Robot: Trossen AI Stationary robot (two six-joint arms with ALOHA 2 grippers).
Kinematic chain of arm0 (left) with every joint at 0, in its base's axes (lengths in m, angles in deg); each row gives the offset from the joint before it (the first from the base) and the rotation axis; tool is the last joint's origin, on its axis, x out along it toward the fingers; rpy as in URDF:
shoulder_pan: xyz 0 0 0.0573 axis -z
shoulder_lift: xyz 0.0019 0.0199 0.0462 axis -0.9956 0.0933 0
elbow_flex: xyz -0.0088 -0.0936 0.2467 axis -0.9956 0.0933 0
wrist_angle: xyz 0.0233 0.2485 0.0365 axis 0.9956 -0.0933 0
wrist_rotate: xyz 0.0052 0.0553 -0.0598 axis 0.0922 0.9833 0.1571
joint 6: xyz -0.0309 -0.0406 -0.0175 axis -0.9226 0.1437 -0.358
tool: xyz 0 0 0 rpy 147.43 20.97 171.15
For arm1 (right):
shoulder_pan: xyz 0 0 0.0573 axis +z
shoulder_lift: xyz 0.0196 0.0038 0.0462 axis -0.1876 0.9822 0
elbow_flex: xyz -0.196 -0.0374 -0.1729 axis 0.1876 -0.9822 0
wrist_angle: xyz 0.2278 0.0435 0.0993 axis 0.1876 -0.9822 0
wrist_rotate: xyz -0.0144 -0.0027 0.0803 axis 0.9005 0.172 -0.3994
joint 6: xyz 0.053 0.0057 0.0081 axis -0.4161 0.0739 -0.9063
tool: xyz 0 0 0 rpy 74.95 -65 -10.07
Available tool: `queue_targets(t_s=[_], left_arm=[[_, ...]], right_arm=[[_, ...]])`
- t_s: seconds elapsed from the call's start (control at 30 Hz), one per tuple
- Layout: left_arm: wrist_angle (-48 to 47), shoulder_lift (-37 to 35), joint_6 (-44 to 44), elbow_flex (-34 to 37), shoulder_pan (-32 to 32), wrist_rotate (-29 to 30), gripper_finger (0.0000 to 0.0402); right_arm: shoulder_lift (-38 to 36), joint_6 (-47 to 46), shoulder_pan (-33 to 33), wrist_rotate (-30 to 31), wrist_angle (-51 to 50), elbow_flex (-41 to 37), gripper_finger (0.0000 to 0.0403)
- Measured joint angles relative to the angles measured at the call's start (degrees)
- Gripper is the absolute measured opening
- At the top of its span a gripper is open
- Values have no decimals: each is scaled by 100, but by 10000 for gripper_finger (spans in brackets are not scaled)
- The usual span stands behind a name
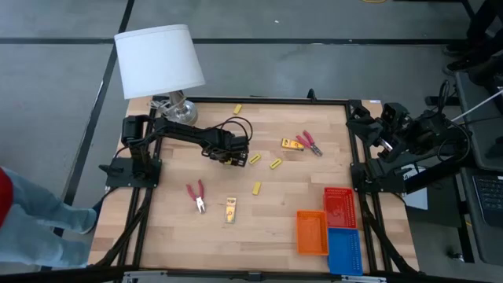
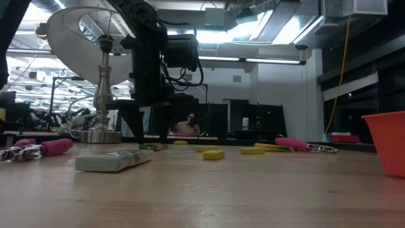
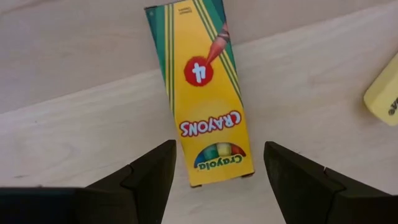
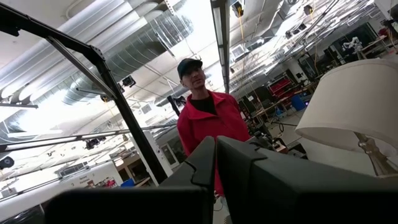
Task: Pick & Place School Supplies
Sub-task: Put the yellow crayon box into the red basket
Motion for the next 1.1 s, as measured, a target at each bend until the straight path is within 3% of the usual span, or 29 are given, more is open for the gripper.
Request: queue_targets(t_s=[0.7,1.1], left_arm=[[-3,225,-281,-15,0,-49,237],[-108,234,-138,-30,74,71,153]], right_arm=[[0,104,-1,-72,129,2,20],[0,127,-2,-70,129,2,20]])
